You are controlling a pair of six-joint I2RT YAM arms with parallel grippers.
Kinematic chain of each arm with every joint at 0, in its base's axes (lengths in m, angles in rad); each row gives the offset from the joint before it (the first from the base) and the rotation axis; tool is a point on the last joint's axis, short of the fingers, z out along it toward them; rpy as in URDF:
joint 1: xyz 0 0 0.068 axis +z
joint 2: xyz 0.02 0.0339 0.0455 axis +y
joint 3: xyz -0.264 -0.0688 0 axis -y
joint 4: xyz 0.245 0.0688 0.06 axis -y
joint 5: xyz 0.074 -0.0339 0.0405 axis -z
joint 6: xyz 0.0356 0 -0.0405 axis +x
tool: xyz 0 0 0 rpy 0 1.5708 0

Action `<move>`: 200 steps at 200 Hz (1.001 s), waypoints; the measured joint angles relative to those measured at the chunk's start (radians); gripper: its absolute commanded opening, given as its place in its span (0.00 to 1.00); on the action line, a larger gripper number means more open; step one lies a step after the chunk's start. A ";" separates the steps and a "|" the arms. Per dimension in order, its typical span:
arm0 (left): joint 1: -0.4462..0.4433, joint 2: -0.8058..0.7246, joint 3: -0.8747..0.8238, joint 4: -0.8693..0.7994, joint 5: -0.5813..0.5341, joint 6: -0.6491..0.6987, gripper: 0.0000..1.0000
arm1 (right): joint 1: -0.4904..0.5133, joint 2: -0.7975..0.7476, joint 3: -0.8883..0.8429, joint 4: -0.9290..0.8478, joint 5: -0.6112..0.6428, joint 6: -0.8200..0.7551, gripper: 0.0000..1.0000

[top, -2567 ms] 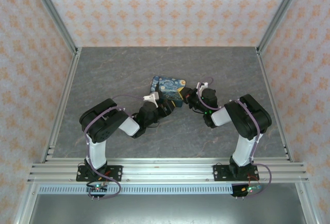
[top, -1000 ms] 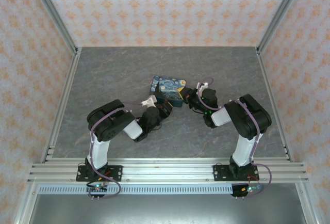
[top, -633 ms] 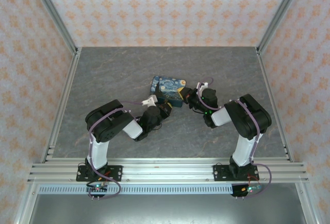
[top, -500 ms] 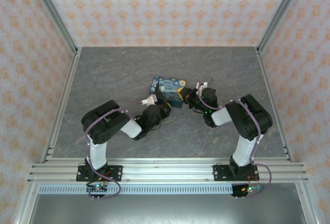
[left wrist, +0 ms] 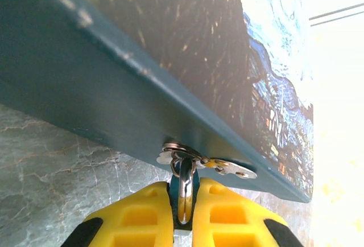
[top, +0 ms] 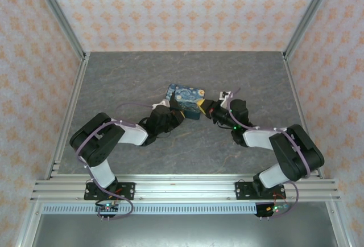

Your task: Unlock a padlock with a key

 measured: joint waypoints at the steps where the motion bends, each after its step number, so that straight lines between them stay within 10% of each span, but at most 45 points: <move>1: 0.000 0.000 0.000 0.000 0.002 0.000 0.00 | 0.001 -0.001 -0.002 0.000 0.000 -0.001 0.00; 200: 0.033 -0.072 0.012 -0.007 0.193 -0.089 0.00 | 0.118 0.093 -0.220 0.198 0.129 0.079 0.00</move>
